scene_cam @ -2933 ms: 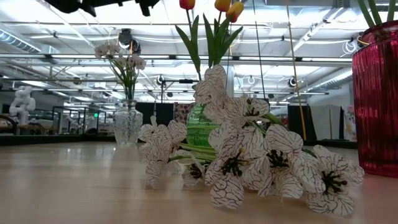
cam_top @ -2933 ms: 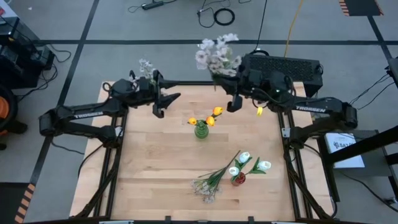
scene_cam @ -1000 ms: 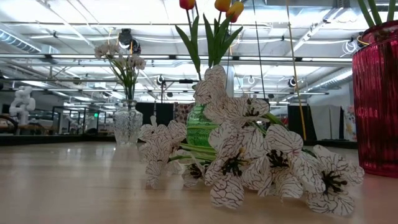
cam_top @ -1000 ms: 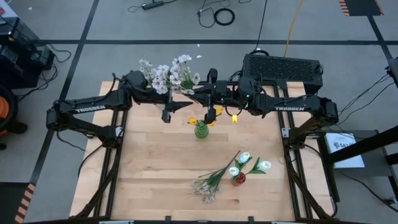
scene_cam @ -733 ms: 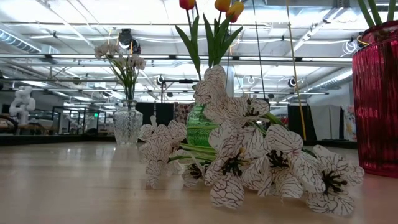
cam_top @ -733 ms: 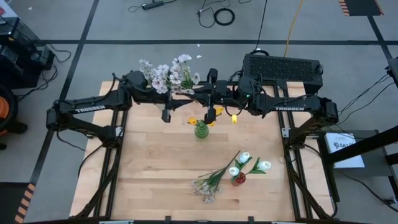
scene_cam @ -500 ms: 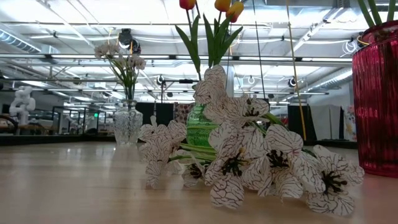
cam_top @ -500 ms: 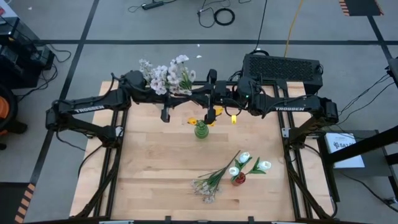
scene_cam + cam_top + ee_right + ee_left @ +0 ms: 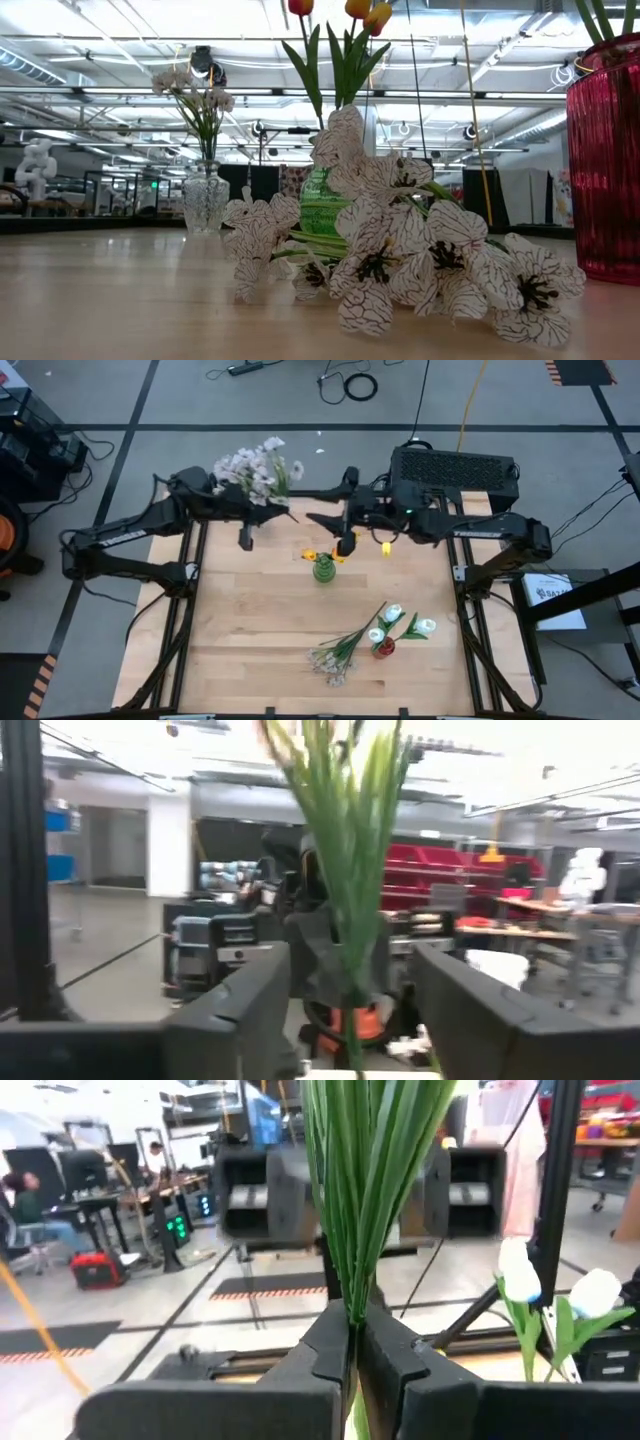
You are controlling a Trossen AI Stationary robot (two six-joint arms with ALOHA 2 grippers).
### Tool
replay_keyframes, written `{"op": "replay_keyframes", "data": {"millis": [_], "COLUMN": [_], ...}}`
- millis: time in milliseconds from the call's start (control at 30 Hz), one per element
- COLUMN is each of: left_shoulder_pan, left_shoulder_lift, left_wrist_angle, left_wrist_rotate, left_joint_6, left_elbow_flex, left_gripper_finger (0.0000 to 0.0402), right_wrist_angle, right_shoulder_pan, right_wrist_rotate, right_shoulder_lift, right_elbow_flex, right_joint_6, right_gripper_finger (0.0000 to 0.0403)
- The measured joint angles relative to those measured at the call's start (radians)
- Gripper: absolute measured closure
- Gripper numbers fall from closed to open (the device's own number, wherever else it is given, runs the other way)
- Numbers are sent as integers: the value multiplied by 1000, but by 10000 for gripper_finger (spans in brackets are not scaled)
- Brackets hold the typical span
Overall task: Sort flowers into vase by color
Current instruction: Put the top white flowers into the transparent vase
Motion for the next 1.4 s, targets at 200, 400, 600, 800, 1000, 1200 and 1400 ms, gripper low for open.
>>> {"op": "replay_keyframes", "data": {"millis": [200,400,600,800,1000,1200,1400], "left_shoulder_pan": [26,30,32,91,148,183,202], "left_shoulder_lift": [-100,-165,-196,-215,-235,-245,-244], "left_wrist_angle": [-192,-324,-293,-245,-135,-80,40], "left_wrist_rotate": [-35,-216,-371,-436,-438,-439,-442], "left_joint_6": [21,86,99,46,18,19,19], "left_elbow_flex": [-2,-68,-185,-295,-397,-451,-512], "left_gripper_finger": [385,385,385,384,384,384,384], "right_wrist_angle": [-203,-498,-728,-732,-666,-596,-506], "right_shoulder_pan": [0,1,1,1,1,1,1], "right_wrist_rotate": [123,216,221,221,222,222,223], "right_shoulder_lift": [-148,-336,-459,-506,-537,-553,-556], "right_elbow_flex": [0,0,-30,-131,-225,-318,-341], "right_joint_6": [-74,-85,27,73,60,68,73], "right_gripper_finger": [160,155,164,165,165,165,165]}}
